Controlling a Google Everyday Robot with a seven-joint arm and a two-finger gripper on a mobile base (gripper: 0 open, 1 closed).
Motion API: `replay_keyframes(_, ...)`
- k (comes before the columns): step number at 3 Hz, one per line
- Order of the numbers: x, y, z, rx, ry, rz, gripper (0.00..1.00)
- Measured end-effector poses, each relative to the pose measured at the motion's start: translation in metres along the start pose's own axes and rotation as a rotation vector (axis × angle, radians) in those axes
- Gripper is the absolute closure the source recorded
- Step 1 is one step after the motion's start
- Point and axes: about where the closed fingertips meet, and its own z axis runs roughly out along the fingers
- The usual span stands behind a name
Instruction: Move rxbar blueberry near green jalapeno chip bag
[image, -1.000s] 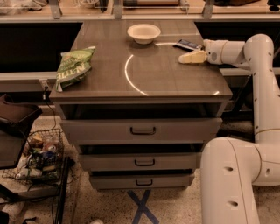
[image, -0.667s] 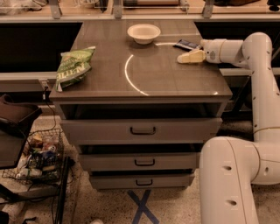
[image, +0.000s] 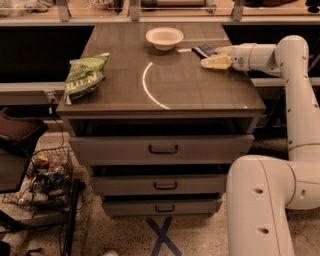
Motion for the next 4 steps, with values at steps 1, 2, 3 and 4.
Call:
replay_keyframes(1, 0.0011, 0.0017, 0.0038, -0.005, 0.001, 0.001, 0.80)
replay_keyframes(2, -0.0007, 0.0023, 0.0037, -0.006, 0.002, 0.001, 1.00)
replay_keyframes(3, -0.0008, 0.0024, 0.0036, -0.006, 0.002, 0.001, 1.00)
replay_keyframes(4, -0.0011, 0.0024, 0.0035, -0.005, 0.001, 0.001, 1.00)
